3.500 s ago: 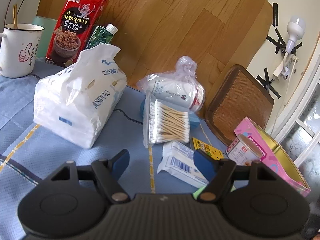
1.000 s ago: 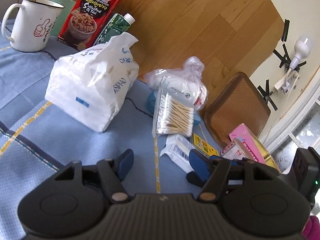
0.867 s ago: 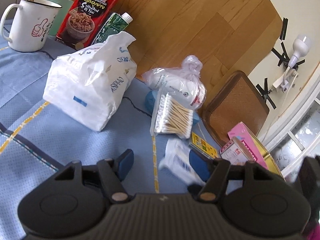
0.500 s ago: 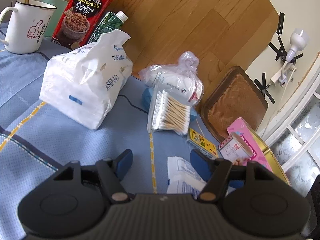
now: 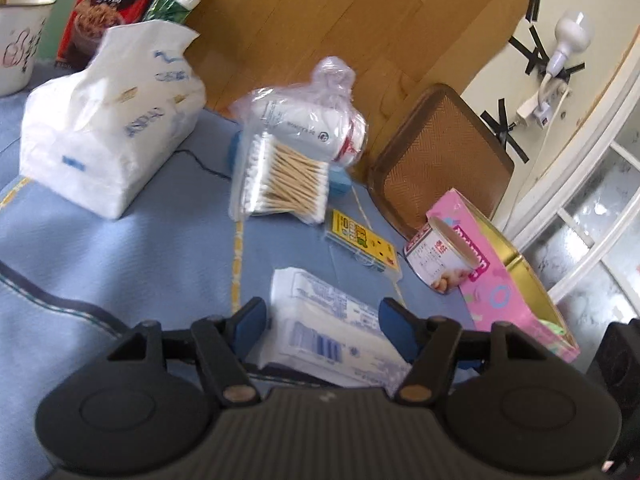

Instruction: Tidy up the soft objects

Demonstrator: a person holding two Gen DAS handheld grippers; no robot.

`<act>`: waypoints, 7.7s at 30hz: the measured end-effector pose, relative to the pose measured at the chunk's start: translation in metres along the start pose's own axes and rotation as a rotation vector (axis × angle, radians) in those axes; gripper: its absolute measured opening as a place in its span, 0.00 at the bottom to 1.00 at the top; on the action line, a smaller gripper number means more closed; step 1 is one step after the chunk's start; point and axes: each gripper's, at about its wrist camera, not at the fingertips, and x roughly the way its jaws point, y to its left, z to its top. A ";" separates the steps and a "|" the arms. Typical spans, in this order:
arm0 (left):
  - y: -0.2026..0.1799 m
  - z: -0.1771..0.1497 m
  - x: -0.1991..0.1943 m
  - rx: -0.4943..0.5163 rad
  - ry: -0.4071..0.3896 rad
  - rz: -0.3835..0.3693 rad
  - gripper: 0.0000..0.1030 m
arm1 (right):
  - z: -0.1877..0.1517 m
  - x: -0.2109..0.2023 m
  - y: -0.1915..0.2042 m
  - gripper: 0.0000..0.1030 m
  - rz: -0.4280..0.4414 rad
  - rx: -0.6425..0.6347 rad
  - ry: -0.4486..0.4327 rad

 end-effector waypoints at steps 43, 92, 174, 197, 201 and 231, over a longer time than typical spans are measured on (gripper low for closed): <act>-0.161 0.011 0.040 0.328 0.072 -0.148 0.65 | -0.054 -0.169 -0.134 0.62 -0.385 0.396 -0.416; -0.167 0.022 0.072 0.167 0.207 -0.255 0.44 | -0.015 -0.106 -0.043 0.50 -0.207 0.185 -0.333; 0.029 0.022 0.006 -0.020 -0.104 0.024 0.62 | 0.106 0.093 -0.070 0.86 -0.035 -0.161 0.317; 0.025 0.020 0.007 -0.012 -0.077 0.028 0.62 | 0.015 -0.021 0.003 0.65 0.102 0.099 0.133; 0.022 0.015 0.003 -0.002 -0.058 0.024 0.65 | -0.010 -0.041 0.002 0.89 0.055 0.161 0.042; -0.192 0.023 0.050 0.280 0.127 -0.259 0.30 | -0.016 -0.131 -0.060 0.58 -0.189 0.346 -0.365</act>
